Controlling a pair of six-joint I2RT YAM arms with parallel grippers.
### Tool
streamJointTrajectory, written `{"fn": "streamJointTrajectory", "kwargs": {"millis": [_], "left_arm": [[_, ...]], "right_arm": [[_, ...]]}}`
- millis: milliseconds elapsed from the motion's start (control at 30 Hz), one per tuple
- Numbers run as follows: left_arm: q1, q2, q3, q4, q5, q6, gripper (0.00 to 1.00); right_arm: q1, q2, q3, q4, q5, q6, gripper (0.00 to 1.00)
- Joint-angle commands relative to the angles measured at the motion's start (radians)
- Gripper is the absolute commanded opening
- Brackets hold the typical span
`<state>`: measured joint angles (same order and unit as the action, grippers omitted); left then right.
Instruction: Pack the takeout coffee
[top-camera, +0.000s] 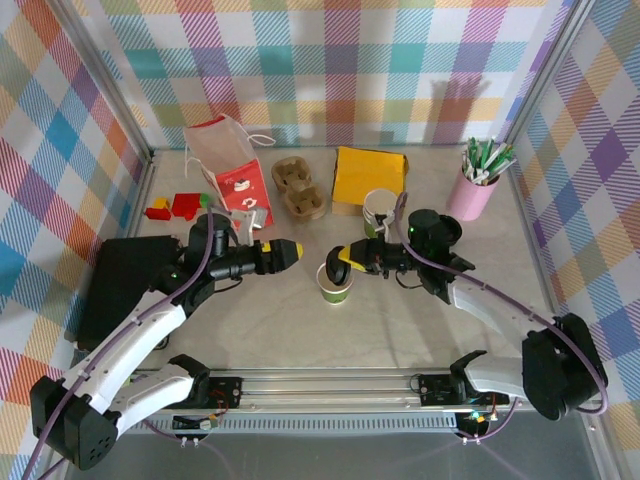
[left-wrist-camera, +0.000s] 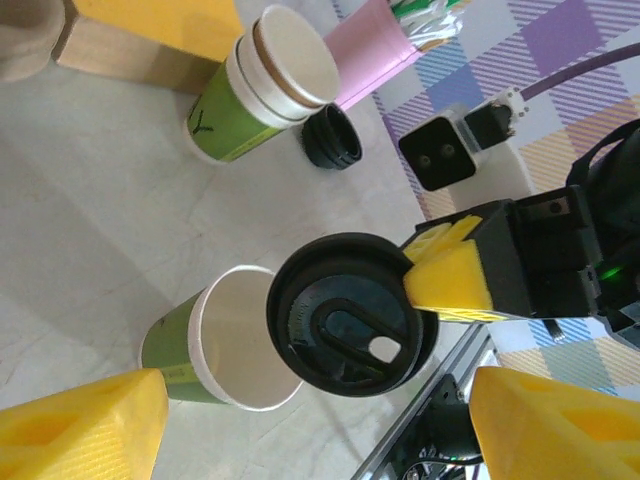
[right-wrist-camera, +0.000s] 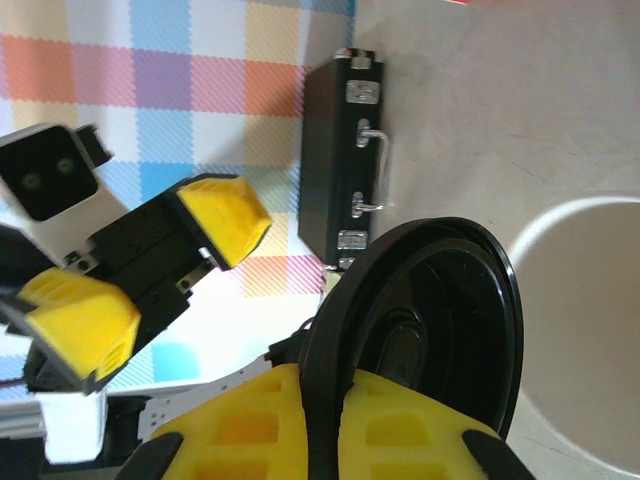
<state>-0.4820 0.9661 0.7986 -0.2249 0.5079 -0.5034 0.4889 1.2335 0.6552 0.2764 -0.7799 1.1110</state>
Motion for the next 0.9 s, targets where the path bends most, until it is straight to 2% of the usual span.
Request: {"fn": "streamJointTrajectory", "kwargs": {"millis": [0,267,500,600,733,867], "left_arm": [[-0.007,0.003,-0.017,0.06,0.016,0.021,0.79],[-0.024,0.019,-0.03,0.084,-0.004,0.008,0.79],[-0.027,0.017,-0.03,0.076,-0.017,0.012,0.79],[-0.029,0.016,-0.032,0.075,-0.019,0.013,0.79],[-0.029,0.017,-0.035,0.079,-0.023,0.013,0.79],[-0.03,0.025,-0.035,0.081,-0.024,0.015,0.79]], "right_arm": [[-0.007,0.007,-0.02,0.152,0.008,0.064,0.0],[-0.007,0.062,-0.068,0.193,0.036,0.084,0.05],[-0.007,0.074,-0.09,0.147,0.052,0.046,0.09],[-0.007,0.071,-0.089,0.112,0.056,0.028,0.17],[-0.007,0.046,-0.05,-0.043,0.087,-0.054,0.32],[-0.007,0.031,-0.011,-0.175,0.116,-0.127,0.39]]}}
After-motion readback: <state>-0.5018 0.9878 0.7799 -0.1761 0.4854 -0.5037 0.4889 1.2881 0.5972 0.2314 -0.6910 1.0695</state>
